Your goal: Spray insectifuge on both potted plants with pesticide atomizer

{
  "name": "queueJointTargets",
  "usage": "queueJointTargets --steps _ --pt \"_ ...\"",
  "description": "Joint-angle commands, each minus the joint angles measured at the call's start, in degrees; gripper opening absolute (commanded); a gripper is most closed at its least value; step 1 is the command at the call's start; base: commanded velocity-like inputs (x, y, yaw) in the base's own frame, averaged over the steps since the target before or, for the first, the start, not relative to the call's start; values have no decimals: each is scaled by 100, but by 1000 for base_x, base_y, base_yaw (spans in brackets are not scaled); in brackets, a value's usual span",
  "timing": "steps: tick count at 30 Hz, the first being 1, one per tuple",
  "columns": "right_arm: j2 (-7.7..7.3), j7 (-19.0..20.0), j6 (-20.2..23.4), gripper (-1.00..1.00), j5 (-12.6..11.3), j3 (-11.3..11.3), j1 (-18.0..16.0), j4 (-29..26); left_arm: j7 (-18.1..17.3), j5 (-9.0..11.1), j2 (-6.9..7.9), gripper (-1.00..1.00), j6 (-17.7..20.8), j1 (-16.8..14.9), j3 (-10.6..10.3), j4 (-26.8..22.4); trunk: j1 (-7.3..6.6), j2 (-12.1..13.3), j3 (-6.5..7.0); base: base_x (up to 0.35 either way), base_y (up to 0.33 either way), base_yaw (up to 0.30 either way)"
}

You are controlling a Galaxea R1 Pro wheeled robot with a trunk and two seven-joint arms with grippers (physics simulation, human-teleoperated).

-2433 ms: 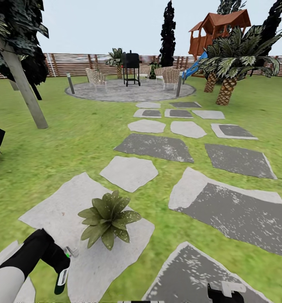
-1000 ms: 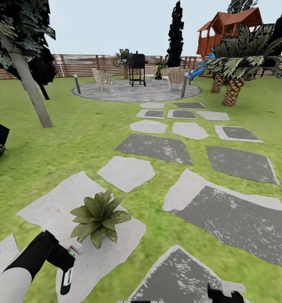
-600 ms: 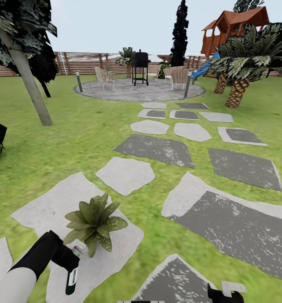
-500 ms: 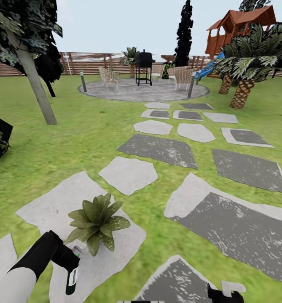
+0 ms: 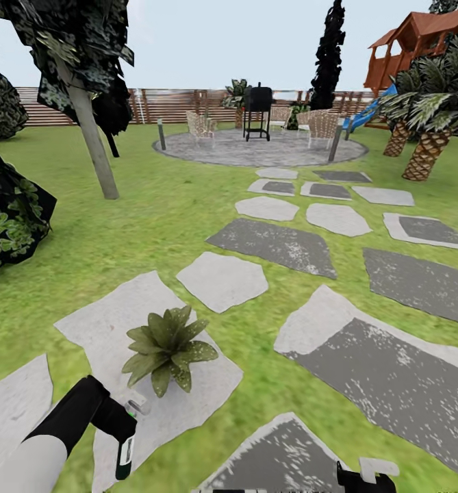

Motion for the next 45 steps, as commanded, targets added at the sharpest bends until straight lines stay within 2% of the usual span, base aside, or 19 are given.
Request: queueJointTargets --steps 1,14,16,18,21,34,37,41,45 --pt "0 -23 -15 100 59 -36 -4 7 -49 -38 0 -100 42 -3 30 -9 -2 -2 -5 -60 -98 13" --pt "-35 -20 -15 100 62 -44 -4 10 -145 -23 -69 -100 48 -3 48 -11 -2 -2 -28 113 -6 59" --pt "-49 -15 -15 100 64 -39 -4 15 -191 -34 -119 -100 226 -10 26 -10 -2 -2 -28 0 0 1" --pt "-51 -14 -15 100 69 -37 -4 16 -199 -75 -130 -100 580 -31 0 -10 -2 -2 -28 0 0 0" --pt "-52 -14 -15 100 71 -36 -4 16 -202 -122 -101 -100 897 -65 -23 -30 -2 -2 -28 0 0 0" --pt "-44 -14 -15 100 71 -36 -4 16 -205 -130 -122 -100 982 -102 -22 -107 -2 -2 -28 0 0 0" --pt "-44 -14 -15 100 71 -36 -4 16 -210 -92 -112 -100 994 -124 -14 -122 64 -123 -82 0 0 0" --pt "-44 -14 -15 100 70 -36 -2 16 -212 -62 -148 -100 1142 -360 -7 -148 151 -283 -154 0 0 0" --pt "-36 -12 -15 100 71 -36 -3 16 -212 -57 -153 -100 1232 -413 -2 -396 162 -288 -234 0 0 0"
